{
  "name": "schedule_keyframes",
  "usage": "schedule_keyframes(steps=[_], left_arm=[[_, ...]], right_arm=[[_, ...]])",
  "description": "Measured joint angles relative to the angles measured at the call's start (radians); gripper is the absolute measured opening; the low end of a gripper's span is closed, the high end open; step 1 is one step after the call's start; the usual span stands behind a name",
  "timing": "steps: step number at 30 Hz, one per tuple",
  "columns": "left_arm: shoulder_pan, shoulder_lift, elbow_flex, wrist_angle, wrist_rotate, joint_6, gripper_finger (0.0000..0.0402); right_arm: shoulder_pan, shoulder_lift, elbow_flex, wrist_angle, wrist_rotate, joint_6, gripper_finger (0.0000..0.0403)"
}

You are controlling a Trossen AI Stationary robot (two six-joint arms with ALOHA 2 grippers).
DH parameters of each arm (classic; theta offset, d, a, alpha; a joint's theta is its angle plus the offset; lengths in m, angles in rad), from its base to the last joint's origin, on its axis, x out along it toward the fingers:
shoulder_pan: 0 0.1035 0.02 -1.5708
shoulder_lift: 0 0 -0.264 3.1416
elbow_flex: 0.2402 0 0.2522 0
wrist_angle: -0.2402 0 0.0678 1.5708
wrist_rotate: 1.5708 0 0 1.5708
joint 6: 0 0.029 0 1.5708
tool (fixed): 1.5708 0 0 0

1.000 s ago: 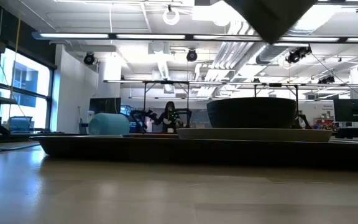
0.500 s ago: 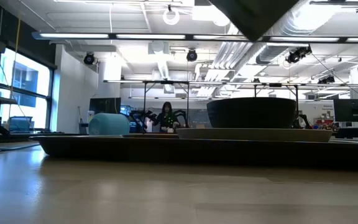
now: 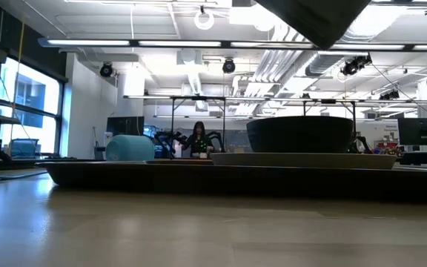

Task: Set up tray
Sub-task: Put the gray napkin on the dark brown serving tray to the left of the brown plate

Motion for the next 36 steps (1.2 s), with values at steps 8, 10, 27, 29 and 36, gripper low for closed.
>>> schedule_keyframes(steps=[8, 10, 27, 29, 36], left_arm=[[-0.002, 0.0, 0.0, -0.069, 0.044, 0.012, 0.0125], [-0.002, 0.0, 0.0, -0.094, 0.083, 0.011, 0.0094], [0.026, -0.028, 0.001, -0.505, 0.339, -0.074, 0.0029], [0.041, -0.036, -0.001, -0.627, 0.367, -0.079, 0.0029], [0.121, -0.066, 0.001, -0.947, 0.42, -0.044, 0.0031]], right_arm=[[0.0, 0.0, 0.0, 0.0, -0.032, -0.015, 0.0], [0.0, 0.0, 0.0, 0.0, -0.038, -0.025, 0.0], [-0.021, 0.001, -0.002, -0.175, -0.002, -0.19, 0.0074], [-0.026, 0.001, -0.002, -0.183, -0.003, -0.208, 0.0087], [-0.051, 0.0, -0.002, -0.188, -0.002, -0.217, 0.012]])
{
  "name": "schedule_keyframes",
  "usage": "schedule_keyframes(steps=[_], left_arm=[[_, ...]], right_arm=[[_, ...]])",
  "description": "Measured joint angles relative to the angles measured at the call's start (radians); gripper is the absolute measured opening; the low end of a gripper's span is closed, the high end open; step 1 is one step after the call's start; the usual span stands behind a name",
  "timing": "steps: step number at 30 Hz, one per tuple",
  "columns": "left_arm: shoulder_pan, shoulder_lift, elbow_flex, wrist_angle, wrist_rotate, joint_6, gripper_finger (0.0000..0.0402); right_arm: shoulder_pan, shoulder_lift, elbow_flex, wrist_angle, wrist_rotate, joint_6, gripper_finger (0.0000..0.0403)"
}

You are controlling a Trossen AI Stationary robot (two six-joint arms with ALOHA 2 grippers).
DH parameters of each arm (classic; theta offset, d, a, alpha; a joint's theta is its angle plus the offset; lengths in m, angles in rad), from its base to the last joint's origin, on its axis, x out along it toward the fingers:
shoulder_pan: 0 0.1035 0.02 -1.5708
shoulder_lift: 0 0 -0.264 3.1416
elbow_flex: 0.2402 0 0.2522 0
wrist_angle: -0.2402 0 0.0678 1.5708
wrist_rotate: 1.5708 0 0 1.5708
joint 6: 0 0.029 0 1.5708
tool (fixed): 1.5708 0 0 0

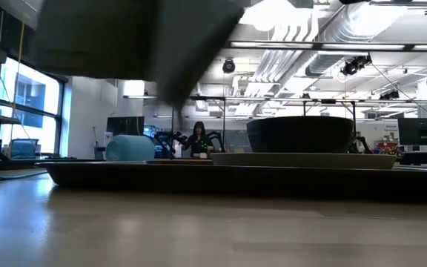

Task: Set up tray
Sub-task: Put the gray napkin on the dark brown serving tray to the left of the brown plate

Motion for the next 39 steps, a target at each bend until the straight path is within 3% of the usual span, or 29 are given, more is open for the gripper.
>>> schedule_keyframes(steps=[6, 11, 19, 24, 31, 35, 39], left_arm=[[0.136, -0.006, -0.001, -0.22, 0.047, 0.06, 0.003], [0.28, -0.004, -0.017, -0.23, 0.062, 0.138, 0.003], [0.546, 0.019, -0.017, -0.228, -0.113, 0.242, 0.003], [0.682, 0.018, -0.017, -0.226, -0.127, 0.193, 0.003], [0.635, 0.022, -0.028, -0.119, -0.125, 0.022, 0.0034], [0.562, 0.046, -0.11, -0.066, -0.123, -0.098, 0.003], [0.492, 0.058, -0.231, -0.024, -0.117, -0.208, 0.0038]], right_arm=[[-0.032, 0.0, 0.0, 0.0, 0.002, 0.021, 0.0124], [-0.068, 0.0, 0.0, 0.001, 0.003, 0.054, 0.0124], [-0.111, 0.0, 0.0, 0.026, 0.058, 0.104, 0.0124], [-0.115, 0.0, 0.002, 0.05, 0.019, 0.08, 0.0124], [-0.119, -0.002, 0.002, 0.041, -0.219, -0.023, 0.0123], [-0.139, -0.014, 0.002, -0.009, -0.38, -0.065, 0.0123], [-0.208, -0.05, 0.002, -0.014, -0.415, -0.135, 0.0123]])
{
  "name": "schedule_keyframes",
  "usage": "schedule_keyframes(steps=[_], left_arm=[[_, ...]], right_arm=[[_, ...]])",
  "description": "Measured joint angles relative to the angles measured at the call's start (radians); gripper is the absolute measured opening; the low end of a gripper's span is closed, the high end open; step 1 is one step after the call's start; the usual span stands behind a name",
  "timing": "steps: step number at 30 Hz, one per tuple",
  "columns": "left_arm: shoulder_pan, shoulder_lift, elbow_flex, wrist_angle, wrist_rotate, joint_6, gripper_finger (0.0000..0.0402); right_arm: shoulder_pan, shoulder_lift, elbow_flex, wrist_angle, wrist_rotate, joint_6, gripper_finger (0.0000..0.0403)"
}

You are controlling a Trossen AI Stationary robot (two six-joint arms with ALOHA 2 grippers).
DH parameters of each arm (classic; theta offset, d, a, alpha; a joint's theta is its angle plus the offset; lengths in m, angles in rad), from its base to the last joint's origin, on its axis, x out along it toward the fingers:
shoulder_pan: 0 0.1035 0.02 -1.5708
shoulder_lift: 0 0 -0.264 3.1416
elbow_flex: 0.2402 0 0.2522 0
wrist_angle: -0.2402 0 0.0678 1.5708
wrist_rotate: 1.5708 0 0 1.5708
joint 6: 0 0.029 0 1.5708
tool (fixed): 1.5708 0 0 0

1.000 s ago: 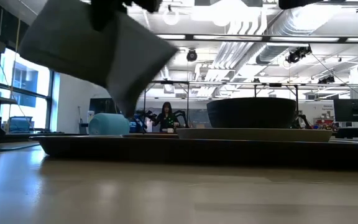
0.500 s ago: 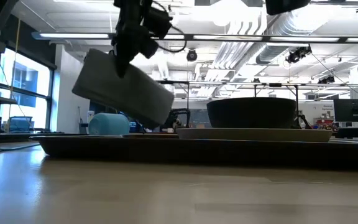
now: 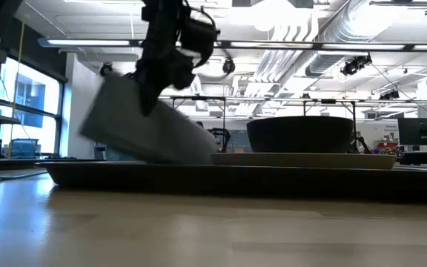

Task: Set up tray
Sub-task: Put the gray napkin on the dark brown serving tray to the left of the brown plate

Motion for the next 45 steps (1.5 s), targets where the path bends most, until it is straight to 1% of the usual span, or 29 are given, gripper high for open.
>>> schedule_keyframes(steps=[3, 5, 8, 12, 14, 20, 23, 25, 27, 31, 34, 37, 39, 43, 45], left_arm=[[-0.056, 0.0, -0.088, 0.101, 0.01, -0.129, 0.0041], [-0.091, 0.001, -0.116, 0.125, 0.024, -0.187, 0.0038], [-0.138, -0.001, -0.13, 0.184, 0.054, -0.229, 0.0032], [-0.15, -0.003, -0.105, 0.164, 0.054, -0.247, 0.0034], [-0.126, -0.016, -0.077, 0.091, 0.018, -0.221, 0.0036], [-0.021, -0.085, -0.017, -0.087, -0.136, -0.176, 0.0031], [0.015, -0.119, -0.003, -0.152, -0.208, -0.221, 0.0032], [0.013, -0.123, -0.004, -0.145, -0.231, -0.275, 0.0034], [-0.015, -0.12, -0.007, -0.098, -0.234, -0.295, 0.0035], [-0.085, -0.057, -0.037, 0.084, -0.23, -0.338, 0.0032], [-0.115, 0.012, -0.044, 0.161, -0.181, -0.354, 0.0037], [-0.127, 0.08, -0.043, 0.182, -0.104, -0.363, 0.0051], [-0.134, 0.111, -0.044, 0.213, -0.076, -0.366, 0.0054], [-0.147, 0.116, -0.043, 0.209, -0.051, -0.337, 0.0034], [-0.144, 0.105, -0.045, 0.175, -0.054, -0.307, 0.003]], right_arm=[[-0.067, -0.031, 0.0, 0.004, 0.027, -0.047, 0.0123], [-0.105, -0.053, 0.0, 0.005, 0.039, -0.078, 0.0123], [-0.153, -0.087, 0.0, 0.007, 0.04, -0.103, 0.0123], [-0.204, -0.118, 0.0, 0.006, 0.015, -0.113, 0.0123], [-0.221, -0.13, 0.0, 0.006, 0.009, -0.114, 0.0124], [-0.247, -0.142, 0.0, 0.006, 0.007, -0.105, 0.0124], [-0.246, -0.142, 0.0, 0.006, 0.007, -0.088, 0.0124], [-0.24, -0.142, 0.0, 0.006, 0.009, -0.088, 0.0124], [-0.233, -0.143, 0.0, 0.005, 0.02, -0.089, 0.0124], [-0.222, -0.143, 0.0, 0.005, 0.018, -0.08, 0.0124], [-0.217, -0.143, 0.0, 0.005, 0.001, -0.067, 0.0124], [-0.217, -0.143, 0.0, -0.002, -0.029, -0.064, 0.0124], [-0.217, -0.143, 0.0, -0.004, -0.048, -0.058, 0.0124], [-0.218, -0.143, 0.0, -0.004, -0.057, -0.048, 0.0124], [-0.218, -0.143, 0.0, -0.004, -0.063, -0.053, 0.0124]])
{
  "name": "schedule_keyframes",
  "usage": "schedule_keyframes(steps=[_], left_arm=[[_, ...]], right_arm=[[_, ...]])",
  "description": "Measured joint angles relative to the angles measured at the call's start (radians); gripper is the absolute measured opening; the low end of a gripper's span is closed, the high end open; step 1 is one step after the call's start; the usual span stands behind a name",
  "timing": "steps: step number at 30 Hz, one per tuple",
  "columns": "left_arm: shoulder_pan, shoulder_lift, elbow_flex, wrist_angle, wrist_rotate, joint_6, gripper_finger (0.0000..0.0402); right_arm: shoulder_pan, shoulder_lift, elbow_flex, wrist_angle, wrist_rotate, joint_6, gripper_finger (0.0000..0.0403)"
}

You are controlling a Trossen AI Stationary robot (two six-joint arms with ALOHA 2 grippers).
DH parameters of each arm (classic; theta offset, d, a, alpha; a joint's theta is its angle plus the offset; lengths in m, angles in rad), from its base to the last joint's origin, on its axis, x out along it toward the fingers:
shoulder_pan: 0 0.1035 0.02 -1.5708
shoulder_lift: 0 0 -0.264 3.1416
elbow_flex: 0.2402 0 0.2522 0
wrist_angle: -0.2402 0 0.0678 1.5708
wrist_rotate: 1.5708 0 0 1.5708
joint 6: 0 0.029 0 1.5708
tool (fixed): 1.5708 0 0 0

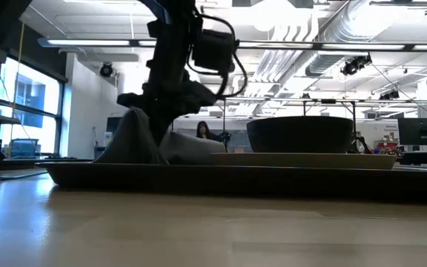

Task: Set up tray
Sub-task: Put the gray napkin on the dark brown serving tray to the left of the brown plate

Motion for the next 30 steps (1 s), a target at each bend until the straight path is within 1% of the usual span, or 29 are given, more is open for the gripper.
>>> schedule_keyframes(steps=[2, 5, 9, 12, 14, 16, 20, 24, 26, 30], left_arm=[[0.014, -0.026, 0.011, -0.04, -0.03, 0.021, 0.003], [0.05, -0.075, 0.026, -0.143, -0.094, 0.06, 0.003], [0.1, -0.138, 0.038, -0.27, -0.183, 0.067, 0.0043], [0.119, -0.181, 0.041, -0.283, -0.203, 0.048, 0.0037], [0.108, -0.186, 0.041, -0.24, -0.204, 0.013, 0.003], [0.077, -0.176, 0.041, -0.156, -0.203, -0.016, 0.003], [0.003, -0.097, 0.041, -0.025, -0.181, -0.098, 0.003], [-0.053, -0.024, 0.041, 0.023, -0.108, -0.128, 0.0044], [-0.076, 0.007, 0.04, 0.028, -0.09, -0.143, 0.0046], [-0.104, 0.034, 0.04, 0.064, -0.045, -0.143, 0.0035]], right_arm=[[0.0, 0.0, 0.0, -0.001, 0.001, -0.012, 0.0124], [-0.008, 0.0, 0.0, -0.002, 0.008, -0.02, 0.0124], [-0.028, 0.0, 0.0, -0.004, 0.01, -0.022, 0.0124], [-0.04, 0.0, 0.0, -0.005, 0.01, -0.022, 0.0124], [-0.04, 0.0, 0.0, -0.005, 0.011, -0.022, 0.0124], [-0.04, 0.0, 0.0, -0.005, 0.011, -0.025, 0.0124], [-0.037, 0.0, -0.001, -0.006, 0.006, -0.022, 0.0124], [-0.037, 0.0, -0.001, -0.011, -0.033, -0.014, 0.0124], [-0.037, 0.0, -0.001, -0.018, -0.058, -0.014, 0.0124], [-0.037, 0.0, -0.002, -0.031, -0.093, -0.013, 0.0124]])
